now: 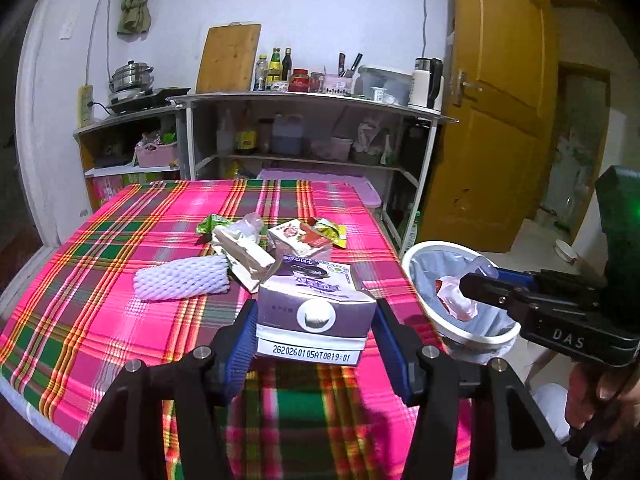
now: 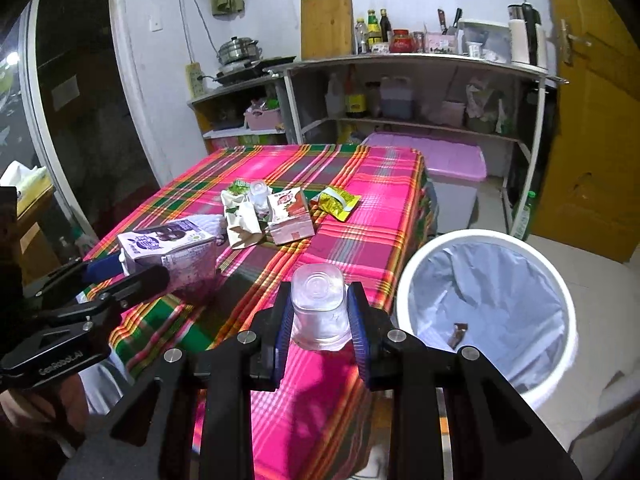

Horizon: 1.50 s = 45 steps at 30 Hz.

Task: Collect trash
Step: 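Carry the purple carton and clear cup over the bin and release both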

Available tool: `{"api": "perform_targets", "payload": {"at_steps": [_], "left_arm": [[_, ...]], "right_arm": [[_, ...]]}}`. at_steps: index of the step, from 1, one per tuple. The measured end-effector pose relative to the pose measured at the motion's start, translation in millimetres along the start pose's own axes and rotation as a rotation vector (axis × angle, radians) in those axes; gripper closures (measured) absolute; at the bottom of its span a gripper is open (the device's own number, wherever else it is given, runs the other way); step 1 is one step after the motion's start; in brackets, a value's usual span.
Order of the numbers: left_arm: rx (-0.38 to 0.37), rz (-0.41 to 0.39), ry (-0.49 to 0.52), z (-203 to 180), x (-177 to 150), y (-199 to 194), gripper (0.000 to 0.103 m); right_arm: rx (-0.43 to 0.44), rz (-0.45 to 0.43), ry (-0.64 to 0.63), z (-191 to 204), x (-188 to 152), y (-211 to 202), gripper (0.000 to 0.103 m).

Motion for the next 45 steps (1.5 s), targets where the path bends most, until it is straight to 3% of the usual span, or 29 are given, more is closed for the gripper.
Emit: {"api": "perform_targets", "payload": {"at_steps": [11, 21, 37, 45], "left_arm": [[-0.043, -0.011, 0.028, -29, -7, -24, 0.046], [-0.110, 0.005, 0.062, -62, -9, -19, 0.046], [-0.251, 0.053, 0.127, -136, -1, 41, 0.046], [-0.287, 0.101, 0.158, -170, -2, 82, 0.046]], "right_arm": [[-0.042, -0.033, 0.029, -8, -18, -39, 0.075], [-0.086, -0.051, 0.073, -38, -26, -54, 0.075], [-0.176, -0.015, 0.165, -116, -42, -41, 0.075], [-0.208, 0.015, 0.211, -155, -49, -25, 0.075]]}}
Point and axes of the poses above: each gripper's, at about its wrist camera, not at the fingertips, and y roughly the way its jaws point, z to its left, x to its top, the point moved 10 cm from there along y, roughly the way its jaws point, and after that the axes turned 10 degrees about x, right-handed, at the moved point
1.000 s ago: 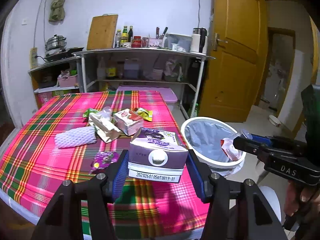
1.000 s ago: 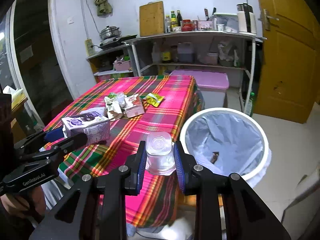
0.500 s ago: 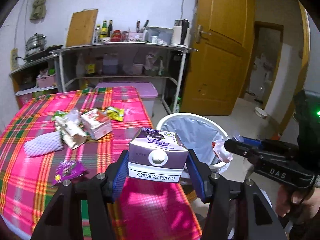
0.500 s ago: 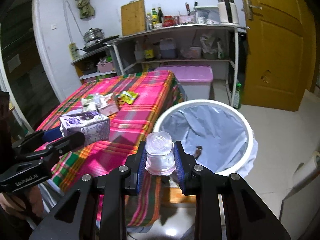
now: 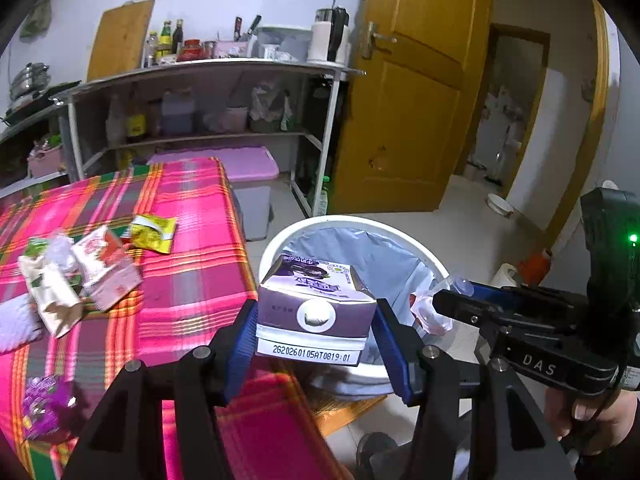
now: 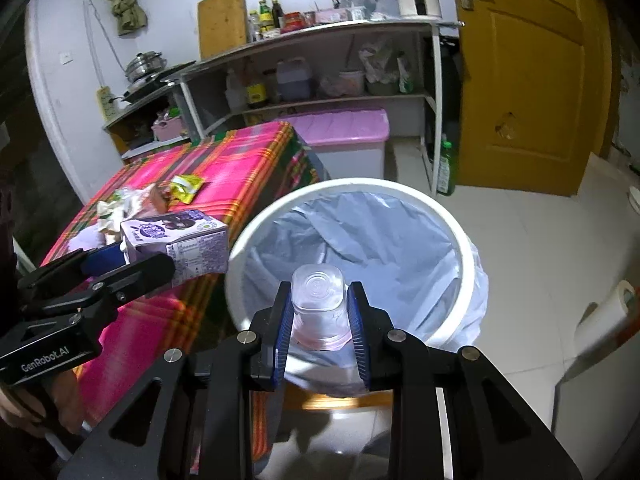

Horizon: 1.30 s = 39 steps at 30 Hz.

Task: Collect trash
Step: 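Carry the purple carton and clear cup over the bin and release both, then withdraw both grippers from the bin back toward the table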

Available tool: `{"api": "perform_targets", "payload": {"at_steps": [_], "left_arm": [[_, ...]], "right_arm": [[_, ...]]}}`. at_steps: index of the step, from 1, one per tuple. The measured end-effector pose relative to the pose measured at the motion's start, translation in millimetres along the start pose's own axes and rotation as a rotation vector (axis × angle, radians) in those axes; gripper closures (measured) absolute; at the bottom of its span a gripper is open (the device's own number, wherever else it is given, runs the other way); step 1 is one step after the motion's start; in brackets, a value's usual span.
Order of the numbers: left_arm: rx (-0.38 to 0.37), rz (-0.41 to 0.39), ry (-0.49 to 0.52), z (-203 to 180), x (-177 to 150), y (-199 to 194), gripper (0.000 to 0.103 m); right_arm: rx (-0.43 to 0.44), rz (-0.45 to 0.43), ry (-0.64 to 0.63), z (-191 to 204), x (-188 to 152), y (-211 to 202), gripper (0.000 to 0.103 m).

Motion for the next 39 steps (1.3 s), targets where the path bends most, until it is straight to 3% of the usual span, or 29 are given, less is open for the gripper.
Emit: {"api": "perform_targets", "payload": {"at_steps": [9, 11, 12, 18, 28, 39], "left_arm": [[-0.019, 0.110, -0.006, -7, -3, 51, 0.045], [-0.036, 0.136, -0.017, -9, -5, 57, 0.045], [-0.044, 0.142, -0.025, -9, -5, 58, 0.045], [-0.055, 0.134, -0.047, -4, -2, 58, 0.045], [-0.047, 0.039, -0.086, 19, 12, 11, 0.045], [0.059, -0.065, -0.088, 54, 6, -57, 0.045]], "right_arm": [[-0.012, 0.057, 0.042, -25, -5, 27, 0.073], [-0.012, 0.061, 0.051, -27, -7, 29, 0.063], [-0.011, 0.060, 0.054, -28, -8, 29, 0.058], [-0.012, 0.054, 0.051, -27, -7, 25, 0.058], [0.021, -0.025, 0.012, 1, 8, -8, 0.058], [0.073, -0.079, -0.055, 56, 12, -40, 0.058]]}}
Point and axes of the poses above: each gripper's, at about its wrist camera, not at the fingertips, and y roughly the way its jaws point, z to its left, x to its top, the point moved 10 cm from there along y, roughly the way its jaws point, and after that the axes turned 10 degrees about x, right-handed, at the moved point
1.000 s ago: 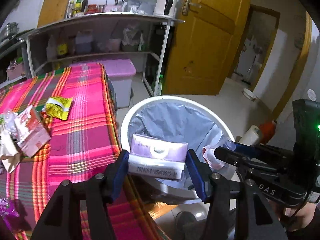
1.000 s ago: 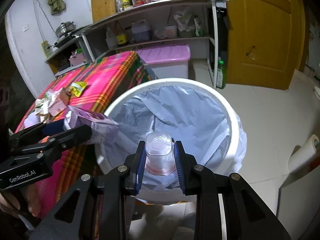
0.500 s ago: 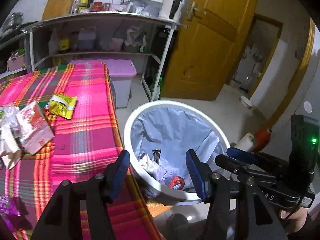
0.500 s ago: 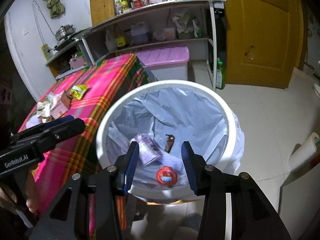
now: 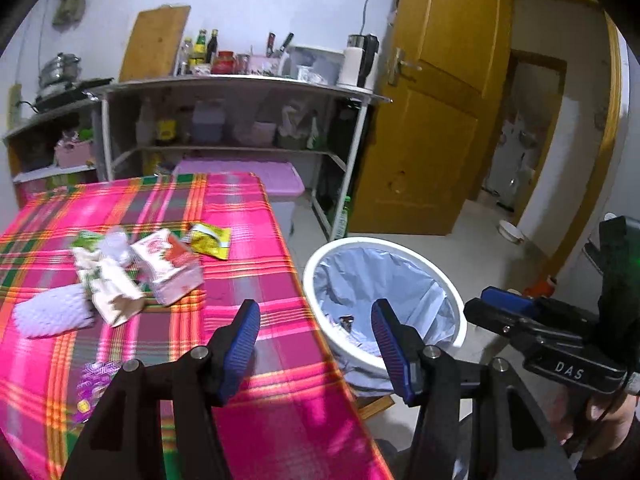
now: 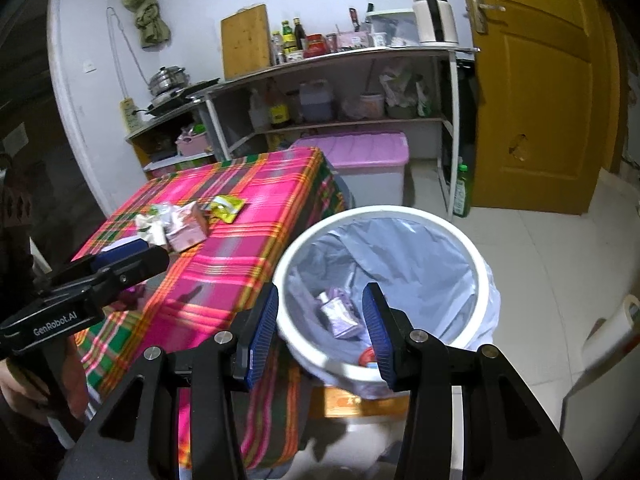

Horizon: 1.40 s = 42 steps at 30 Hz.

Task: Collect trash
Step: 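Withdraw both grippers from the bin back toward the table, then grasp the purple snack bag with the left gripper while the right gripper grasps the strawberry milk carton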

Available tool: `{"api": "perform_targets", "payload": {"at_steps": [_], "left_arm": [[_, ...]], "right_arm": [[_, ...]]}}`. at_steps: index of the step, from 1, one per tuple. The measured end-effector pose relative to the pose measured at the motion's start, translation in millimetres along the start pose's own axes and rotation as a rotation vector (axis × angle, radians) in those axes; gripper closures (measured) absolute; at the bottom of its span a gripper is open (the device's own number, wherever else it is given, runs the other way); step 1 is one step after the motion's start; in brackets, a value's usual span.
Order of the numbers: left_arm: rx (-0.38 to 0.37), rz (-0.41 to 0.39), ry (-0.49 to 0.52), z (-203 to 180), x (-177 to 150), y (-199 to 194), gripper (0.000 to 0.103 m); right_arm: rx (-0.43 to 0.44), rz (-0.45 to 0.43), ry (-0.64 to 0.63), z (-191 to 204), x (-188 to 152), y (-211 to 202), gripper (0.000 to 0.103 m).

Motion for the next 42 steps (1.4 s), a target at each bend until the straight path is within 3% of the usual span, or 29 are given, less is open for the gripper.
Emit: {"api": "perform_targets", "payload": {"at_steps": [9, 22, 31, 42], "left_arm": [[0.080, -0.045, -0.014, 33, -13, -39, 0.048], [0.202, -0.033, -0.100, 102, -41, -68, 0.048], [0.226, -0.002, -0.148, 132, -51, -61, 0.044], [0.232, 0.060, -0.157, 137, -61, -21, 0.035]], "right_arm": [[0.033, -0.004, -0.074, 44, -7, -4, 0.058], [0.129, 0.027, -0.133, 92, -15, 5, 0.058], [0.152, 0.058, -0.164, 109, -18, 19, 0.057], [0.161, 0.076, -0.178, 116, -14, 36, 0.054]]}}
Point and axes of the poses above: each gripper's, at about its wrist camera, not at the fingertips, and y roughly the way its jaws point, z to its left, x to its top, the point moved 10 cm from there along y, roughly the way its jaws point, and after that the axes turned 10 degrees about x, right-handed, at the moved point
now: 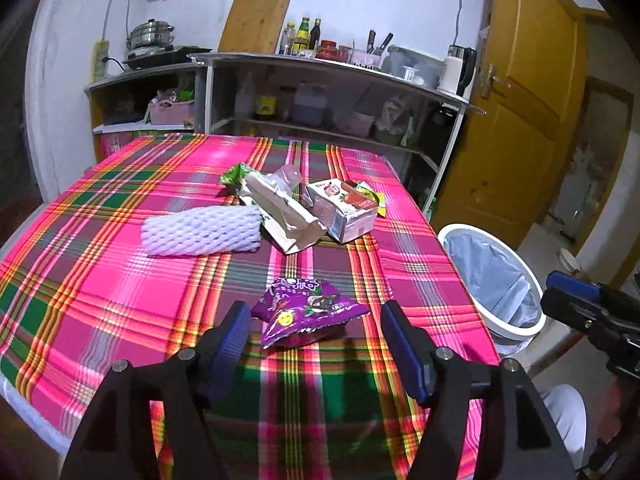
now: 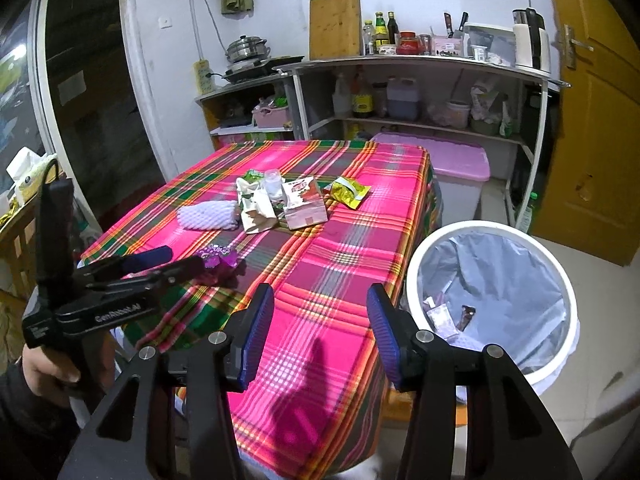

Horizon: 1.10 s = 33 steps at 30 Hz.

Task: Collect trash
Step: 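Grasp the purple snack bag with the left gripper while the right gripper grasps the strawberry milk carton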

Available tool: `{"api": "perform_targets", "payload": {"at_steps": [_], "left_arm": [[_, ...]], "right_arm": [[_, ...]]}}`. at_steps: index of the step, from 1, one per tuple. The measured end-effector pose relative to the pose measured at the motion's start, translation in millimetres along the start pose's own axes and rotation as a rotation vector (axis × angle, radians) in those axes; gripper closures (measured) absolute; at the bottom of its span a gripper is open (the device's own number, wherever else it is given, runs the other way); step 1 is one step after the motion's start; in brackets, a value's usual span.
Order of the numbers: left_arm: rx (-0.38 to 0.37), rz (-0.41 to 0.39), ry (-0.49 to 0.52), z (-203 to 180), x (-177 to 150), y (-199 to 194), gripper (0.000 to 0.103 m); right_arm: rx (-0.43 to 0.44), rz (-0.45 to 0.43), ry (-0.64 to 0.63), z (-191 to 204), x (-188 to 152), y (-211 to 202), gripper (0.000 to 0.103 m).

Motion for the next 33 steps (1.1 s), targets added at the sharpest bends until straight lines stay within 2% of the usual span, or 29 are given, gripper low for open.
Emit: {"api": "perform_targets", "payload": {"at_steps": [4, 11, 13, 17, 18, 19, 20, 33], "left_arm": [[0.002, 0.024, 0.009, -7, -1, 14, 0.034], [0.042, 0.065, -0.024, 2, -4, 33, 0.034], [0.030, 0.077, -0.033, 2, -7, 36, 0.039], [0.021, 0.062, -0.027, 1, -9, 33, 0.042], [0.019, 0.056, -0.025, 1, -8, 32, 0.068], [0.020, 0.061, -0.016, 1, -9, 32, 0.082], [0.026, 0.066, -0.011, 2, -9, 32, 0.088], [-0.023, 0.014, -0.036, 12, -3, 16, 0.090]], "right_arm": [[0.000, 0.007, -0.001, -1, 0, 5, 0.054], [0.000, 0.019, 0.003, -4, 0, 12, 0.054], [0.001, 0.022, 0.006, -5, 1, 15, 0.054], [0.001, 0.031, 0.007, -7, 2, 22, 0.054], [0.004, 0.033, 0.007, -7, 4, 25, 0.054], [0.005, 0.034, 0.005, -7, 5, 26, 0.054], [0.007, 0.038, 0.002, -7, 7, 30, 0.054], [0.026, 0.079, -0.027, -5, 25, 77, 0.054]]}}
Point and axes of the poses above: each gripper's, at about its wrist camera, not at the fingertips, and y roughly the way its jaws point, z to its left, x to its top, the point moved 10 cm from there along y, roughly the way its jaws point, and after that the axes turned 10 degrees about x, right-handed, at the moved point
